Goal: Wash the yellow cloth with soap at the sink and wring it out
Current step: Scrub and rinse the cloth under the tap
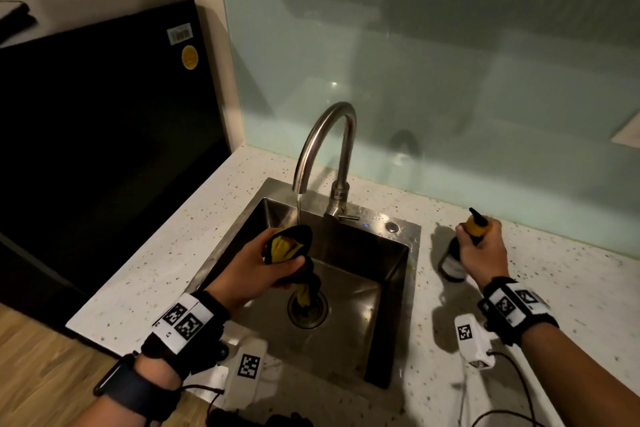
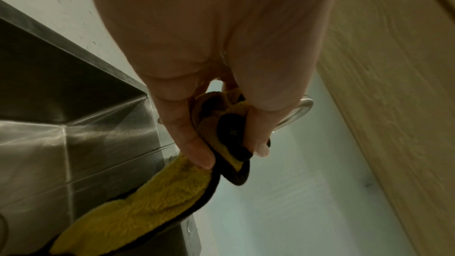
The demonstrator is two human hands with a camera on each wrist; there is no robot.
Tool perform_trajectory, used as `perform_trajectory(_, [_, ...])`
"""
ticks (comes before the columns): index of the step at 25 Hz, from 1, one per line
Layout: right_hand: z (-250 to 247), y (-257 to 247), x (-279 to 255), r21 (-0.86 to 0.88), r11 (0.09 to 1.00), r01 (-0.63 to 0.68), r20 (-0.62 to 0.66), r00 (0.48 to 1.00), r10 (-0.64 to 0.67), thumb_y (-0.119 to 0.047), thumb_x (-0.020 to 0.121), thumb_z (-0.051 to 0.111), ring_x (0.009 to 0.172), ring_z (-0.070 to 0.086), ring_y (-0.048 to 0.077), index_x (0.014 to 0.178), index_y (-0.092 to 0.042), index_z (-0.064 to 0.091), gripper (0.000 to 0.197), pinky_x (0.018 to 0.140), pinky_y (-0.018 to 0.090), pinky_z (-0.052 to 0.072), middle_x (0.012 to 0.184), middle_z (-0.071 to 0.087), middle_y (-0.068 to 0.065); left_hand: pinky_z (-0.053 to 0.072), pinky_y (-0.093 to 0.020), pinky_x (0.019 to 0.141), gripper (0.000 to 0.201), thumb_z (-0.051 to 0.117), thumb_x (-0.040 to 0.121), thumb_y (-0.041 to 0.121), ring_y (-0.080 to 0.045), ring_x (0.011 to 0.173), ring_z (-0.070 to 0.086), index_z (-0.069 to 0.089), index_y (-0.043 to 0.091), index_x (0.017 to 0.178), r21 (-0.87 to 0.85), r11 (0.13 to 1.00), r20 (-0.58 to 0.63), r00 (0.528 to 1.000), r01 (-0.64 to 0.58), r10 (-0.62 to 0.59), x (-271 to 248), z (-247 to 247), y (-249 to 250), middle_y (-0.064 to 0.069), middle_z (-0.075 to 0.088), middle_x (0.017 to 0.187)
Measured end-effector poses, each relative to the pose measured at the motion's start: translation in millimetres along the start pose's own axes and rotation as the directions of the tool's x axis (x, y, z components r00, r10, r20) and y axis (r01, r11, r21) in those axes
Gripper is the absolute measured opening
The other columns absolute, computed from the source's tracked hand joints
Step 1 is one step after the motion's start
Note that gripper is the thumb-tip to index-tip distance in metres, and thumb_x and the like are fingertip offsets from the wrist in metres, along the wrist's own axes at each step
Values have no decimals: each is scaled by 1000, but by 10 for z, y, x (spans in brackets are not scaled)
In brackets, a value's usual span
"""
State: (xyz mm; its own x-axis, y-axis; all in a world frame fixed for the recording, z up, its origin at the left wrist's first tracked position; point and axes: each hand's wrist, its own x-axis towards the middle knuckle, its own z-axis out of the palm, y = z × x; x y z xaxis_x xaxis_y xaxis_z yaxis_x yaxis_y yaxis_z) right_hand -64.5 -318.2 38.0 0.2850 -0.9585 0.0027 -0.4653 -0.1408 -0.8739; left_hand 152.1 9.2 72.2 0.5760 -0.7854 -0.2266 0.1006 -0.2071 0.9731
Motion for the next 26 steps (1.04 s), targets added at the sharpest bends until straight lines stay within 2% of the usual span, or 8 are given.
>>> perform_trajectory(7, [-230,79,-21,-92,993,68,-109,991,-78,-28,81,79,130,44,32,138,-15,37,72,106,39,37,140,46,15,61,-28,66,44,73,85,4,-31,104,70,58,12,125,20,1000,4,1000,5,-5,101,87,-11,-17,63,123])
perform_trajectory(10, [-52,-262,-413,-182,878,444,-237,846,-477,-20,78,81,129,34,21,134,-7,45,68,111,22,28,140,39,20,62,-29,68,43,74,85,4,-31,106,69,59,16,123,38,999,7,1000,-5,5,103,100,14,-14,63,124])
perform_trajectory(12, [158,-487,-656,-104,740,664,1,744,-668,-21,83,77,116,48,16,123,-7,55,48,103,24,44,129,52,15,63,-31,69,42,74,84,2,-32,107,69,60,17,121,19,1000,20,1000,-14,14,119,104,22,-15,63,124])
perform_trajectory(15, [460,-759,-981,127,931,343,570,743,-352,-46,95,55,109,54,2,132,-36,46,39,88,30,52,138,50,-2,63,-33,70,45,71,84,-5,-35,109,68,60,13,124,-81,996,45,998,-31,35,122,166,88,-18,64,123])
perform_trajectory(17, [714,-773,-1159,141,990,-30,792,603,-94,-64,93,42,122,48,8,142,-46,33,53,100,44,47,148,40,-7,63,-33,70,47,69,84,-8,-34,108,69,60,12,126,-130,991,58,998,-32,40,125,180,108,-17,65,122])
perform_trajectory(20, [1034,-777,-1324,350,762,-544,906,402,-130,-62,90,49,130,52,28,141,-47,41,53,98,61,47,147,47,5,62,-45,85,50,73,84,-1,-30,115,66,60,21,128,-44,995,83,992,-87,91,126,137,101,-12,65,124])
perform_trajectory(22, [1123,-888,-1345,421,696,-581,883,438,-169,-46,98,49,128,54,34,139,-33,49,43,102,62,44,140,55,14,58,-46,96,52,75,84,4,-18,117,65,59,30,126,99,985,69,988,-141,135,145,85,78,-3,67,121])
perform_trajectory(26, [1258,-1004,-1394,344,919,-194,796,579,-176,-45,85,68,115,62,20,124,-38,60,41,97,43,54,123,64,2,62,-39,88,64,81,77,35,-20,107,69,51,38,134,333,923,53,981,-191,184,136,51,37,-6,64,121])
